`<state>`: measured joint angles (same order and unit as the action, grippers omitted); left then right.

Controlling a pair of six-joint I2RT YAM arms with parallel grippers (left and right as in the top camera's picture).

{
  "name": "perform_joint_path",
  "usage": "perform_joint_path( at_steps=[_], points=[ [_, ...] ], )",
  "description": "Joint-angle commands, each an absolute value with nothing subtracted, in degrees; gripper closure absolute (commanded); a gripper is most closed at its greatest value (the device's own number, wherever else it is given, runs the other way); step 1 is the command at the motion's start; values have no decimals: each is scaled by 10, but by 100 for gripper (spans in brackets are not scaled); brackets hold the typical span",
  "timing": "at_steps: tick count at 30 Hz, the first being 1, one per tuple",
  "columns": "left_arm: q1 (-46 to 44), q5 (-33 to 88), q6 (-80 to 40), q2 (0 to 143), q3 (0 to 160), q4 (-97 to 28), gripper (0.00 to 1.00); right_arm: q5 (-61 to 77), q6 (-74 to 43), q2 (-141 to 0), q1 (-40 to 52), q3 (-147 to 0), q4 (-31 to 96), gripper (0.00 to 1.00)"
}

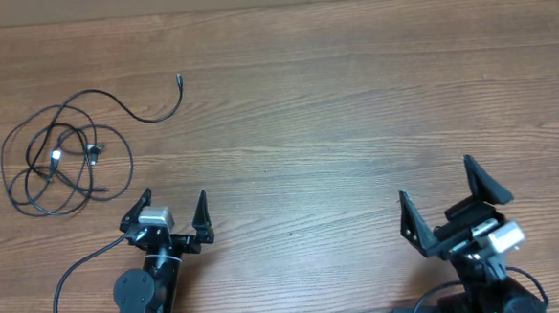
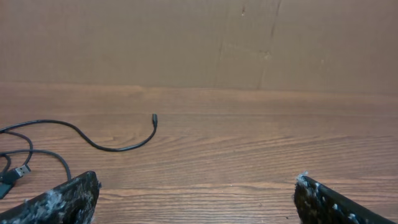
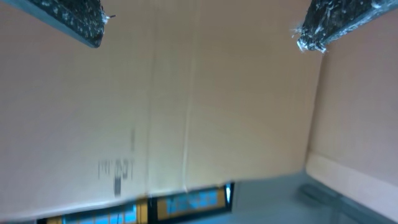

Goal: Untangle cables

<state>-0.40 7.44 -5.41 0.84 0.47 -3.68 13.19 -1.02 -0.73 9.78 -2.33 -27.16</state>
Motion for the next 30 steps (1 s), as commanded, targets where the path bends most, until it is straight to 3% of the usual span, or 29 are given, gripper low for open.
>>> perform_joint_path(
  at_steps=[1,6,12,30],
  points=[
    [-7,73,-45,3,3,-39,0,116,3,-2,97,-4,-251,0],
    [-7,73,-45,3,3,-39,1,99,3,-2,97,-4,-170,0],
    [-7,73,-45,3,3,-39,1,77,3,-2,97,-4,45,0],
    [-7,73,-45,3,3,-39,0,66,3,-2,97,-5,42,0]
  ],
)
